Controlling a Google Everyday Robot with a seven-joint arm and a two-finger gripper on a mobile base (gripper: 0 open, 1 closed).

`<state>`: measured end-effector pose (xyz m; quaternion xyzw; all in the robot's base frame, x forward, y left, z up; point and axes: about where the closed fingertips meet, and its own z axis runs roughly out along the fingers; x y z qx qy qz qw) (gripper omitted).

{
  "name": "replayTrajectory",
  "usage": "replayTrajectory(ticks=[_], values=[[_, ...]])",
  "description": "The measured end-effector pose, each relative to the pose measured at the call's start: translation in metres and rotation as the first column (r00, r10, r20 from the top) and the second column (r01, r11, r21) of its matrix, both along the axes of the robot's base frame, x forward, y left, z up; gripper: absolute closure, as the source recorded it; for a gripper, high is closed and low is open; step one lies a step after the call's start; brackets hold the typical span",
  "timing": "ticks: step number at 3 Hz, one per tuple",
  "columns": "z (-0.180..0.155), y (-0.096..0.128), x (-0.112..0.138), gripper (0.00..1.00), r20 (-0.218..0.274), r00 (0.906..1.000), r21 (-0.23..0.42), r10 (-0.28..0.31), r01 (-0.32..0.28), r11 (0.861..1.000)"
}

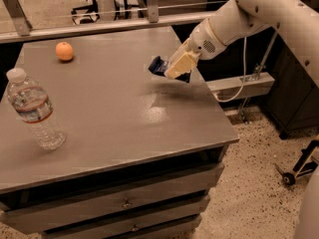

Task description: Move rxbar blueberry near water bottle

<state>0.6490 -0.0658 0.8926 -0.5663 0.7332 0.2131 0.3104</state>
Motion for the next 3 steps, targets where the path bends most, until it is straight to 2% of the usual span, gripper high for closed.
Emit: replayTrajectory(ticks=[1, 2, 3], values=[[0.001, 0.028, -0.002, 1.00, 0.015, 0.9993, 0.009, 0.035, -0.035, 0.999], [0.001, 0.074, -0.013, 1.00, 0.032, 0.9940, 0.049, 0.105, -0.106, 0.993], [-0.006, 0.123, -0.035, 1.00, 0.031, 0.9810, 0.074, 0.192, -0.194, 0.978]])
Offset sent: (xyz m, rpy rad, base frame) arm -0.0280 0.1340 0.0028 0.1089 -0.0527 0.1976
